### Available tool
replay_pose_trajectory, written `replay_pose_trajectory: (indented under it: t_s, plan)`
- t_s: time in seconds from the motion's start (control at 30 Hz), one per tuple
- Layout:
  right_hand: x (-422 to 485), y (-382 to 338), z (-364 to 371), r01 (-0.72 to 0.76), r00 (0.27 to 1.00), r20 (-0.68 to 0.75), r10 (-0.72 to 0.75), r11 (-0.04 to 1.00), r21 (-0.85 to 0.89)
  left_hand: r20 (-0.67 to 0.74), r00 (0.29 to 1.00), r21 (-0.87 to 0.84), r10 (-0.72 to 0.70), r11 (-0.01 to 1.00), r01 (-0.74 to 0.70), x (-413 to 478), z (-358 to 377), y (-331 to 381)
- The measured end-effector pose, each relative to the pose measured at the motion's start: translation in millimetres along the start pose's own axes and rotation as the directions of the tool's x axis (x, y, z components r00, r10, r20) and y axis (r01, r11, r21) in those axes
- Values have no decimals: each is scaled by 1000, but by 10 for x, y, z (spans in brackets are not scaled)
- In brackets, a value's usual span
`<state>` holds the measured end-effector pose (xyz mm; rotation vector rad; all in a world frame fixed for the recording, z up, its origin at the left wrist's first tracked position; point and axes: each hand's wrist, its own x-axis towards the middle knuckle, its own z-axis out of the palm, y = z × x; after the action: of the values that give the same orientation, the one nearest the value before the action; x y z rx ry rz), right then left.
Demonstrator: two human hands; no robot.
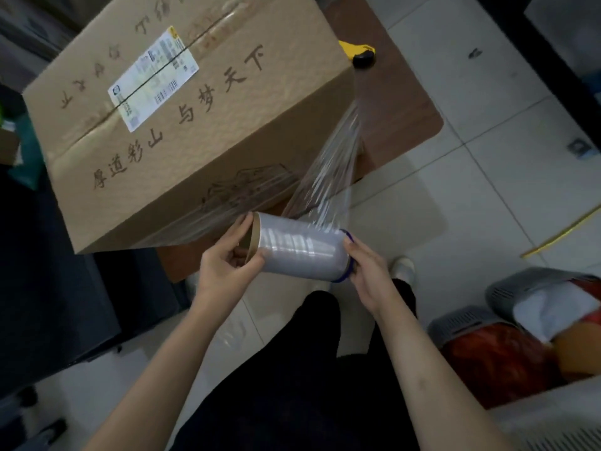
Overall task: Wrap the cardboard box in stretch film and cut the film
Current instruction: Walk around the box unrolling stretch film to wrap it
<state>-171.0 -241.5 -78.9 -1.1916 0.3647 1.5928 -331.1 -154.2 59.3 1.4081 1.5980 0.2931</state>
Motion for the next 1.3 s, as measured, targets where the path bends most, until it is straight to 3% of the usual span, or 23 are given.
replay_pose_trajectory:
  t_s: [0.3,0.8,1.13,1.3]
  plan:
    - [-86,823,392,196,979,-86,-185,969,150,182,976,132,118,981,-143,177,-672,-455]
    - [-480,2252,858,368,929,-143,-342,896,248,258,931,194,259,930,-313,-148,-1526,-1290]
    - [-310,3120,1878,492,867,-260,-425,813,312,437,824,241,361,835,-494,359,-2587,-1588]
    - [-308,3496,2310,536,840,-303,-450,777,330,478,801,185,361,850,-493,468,-2970,-1724]
